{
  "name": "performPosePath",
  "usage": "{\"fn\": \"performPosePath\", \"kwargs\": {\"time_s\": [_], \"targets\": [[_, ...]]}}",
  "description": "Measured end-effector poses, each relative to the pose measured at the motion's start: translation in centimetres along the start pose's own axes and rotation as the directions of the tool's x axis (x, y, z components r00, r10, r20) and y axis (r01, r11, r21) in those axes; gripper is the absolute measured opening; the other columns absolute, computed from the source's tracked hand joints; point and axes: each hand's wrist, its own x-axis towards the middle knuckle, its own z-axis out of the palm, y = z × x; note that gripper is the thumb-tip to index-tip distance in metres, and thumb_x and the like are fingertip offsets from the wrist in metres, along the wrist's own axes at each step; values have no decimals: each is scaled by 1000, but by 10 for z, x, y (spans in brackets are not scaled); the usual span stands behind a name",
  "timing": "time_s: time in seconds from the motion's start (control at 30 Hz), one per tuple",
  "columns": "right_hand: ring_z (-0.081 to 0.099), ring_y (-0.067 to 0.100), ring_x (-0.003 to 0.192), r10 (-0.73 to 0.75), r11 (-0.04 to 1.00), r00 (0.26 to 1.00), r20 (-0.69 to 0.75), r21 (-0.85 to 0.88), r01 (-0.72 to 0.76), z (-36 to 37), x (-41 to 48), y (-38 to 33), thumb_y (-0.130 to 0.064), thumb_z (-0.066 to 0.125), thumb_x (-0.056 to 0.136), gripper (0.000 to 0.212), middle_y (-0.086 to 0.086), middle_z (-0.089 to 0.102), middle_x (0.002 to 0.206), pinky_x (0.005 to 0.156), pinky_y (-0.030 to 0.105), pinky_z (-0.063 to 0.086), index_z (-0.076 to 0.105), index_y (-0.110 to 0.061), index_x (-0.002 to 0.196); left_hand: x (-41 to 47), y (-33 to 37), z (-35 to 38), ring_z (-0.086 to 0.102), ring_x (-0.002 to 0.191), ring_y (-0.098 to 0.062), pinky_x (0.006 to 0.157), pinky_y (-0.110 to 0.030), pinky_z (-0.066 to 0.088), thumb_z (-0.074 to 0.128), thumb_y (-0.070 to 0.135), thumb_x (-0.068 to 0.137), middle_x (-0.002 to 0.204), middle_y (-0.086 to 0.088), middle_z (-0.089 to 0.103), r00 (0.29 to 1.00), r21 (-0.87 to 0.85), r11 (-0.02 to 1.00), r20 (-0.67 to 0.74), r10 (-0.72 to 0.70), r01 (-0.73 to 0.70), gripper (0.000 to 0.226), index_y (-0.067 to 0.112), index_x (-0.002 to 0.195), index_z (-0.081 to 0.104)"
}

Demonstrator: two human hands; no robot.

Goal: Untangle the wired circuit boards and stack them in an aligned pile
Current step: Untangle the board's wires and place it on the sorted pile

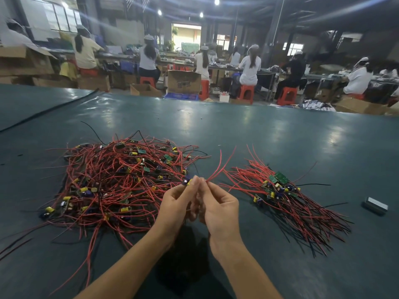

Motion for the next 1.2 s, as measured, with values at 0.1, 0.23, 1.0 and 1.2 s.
{"fn": "performPosePath", "kwargs": {"time_s": [0.1, 0.23, 1.0, 1.2], "targets": [[68, 11, 66, -23, 1000, 999, 30, 4, 23, 4, -4, 1, -17, 68, 85, 20, 3, 75, 75, 57, 19, 54, 81, -24, 71, -1, 3, -1, 52, 74, -38, 64, -40, 42, 68, 54, 70, 82, -39, 57, 996, -28, 998, -70, 57, -59, 74, -18, 84, 60], [72, 12, 74, -28, 999, 1000, 2, 20, 28, 5, -4, -1, -18, 70, 82, 15, 6, 77, 82, 64, 20, 57, 81, -22, 73, -4, 8, 3, 52, 79, -43, 74, -50, 37, 66, 50, 72, 84, -54, 48, 988, -14, 990, -70, 141, -142, 77, -25, 87, 56], [35, 5, 41, 277, 941, 901, -333, 284, -185, -24, 28, -19, -16, 77, 81, 14, -4, 52, 71, 33, 17, 26, 74, -8, 92, -9, 7, 10, 30, 47, -20, 43, -29, 25, 55, 49, 85, 52, -10, 37, 962, 224, 943, -65, 266, -245, 51, 12, 50, 50], [52, 7, 61, 298, 935, 923, -242, 271, -230, -27, 26, -18, -29, 70, 88, 15, -7, 59, 79, 37, 18, 36, 79, -18, 83, -11, 11, 8, 29, 47, -21, 42, -30, 23, 54, 49, 84, 53, -12, 38, 959, 215, 941, -54, 279, -261, 54, 6, 52, 48]]}}
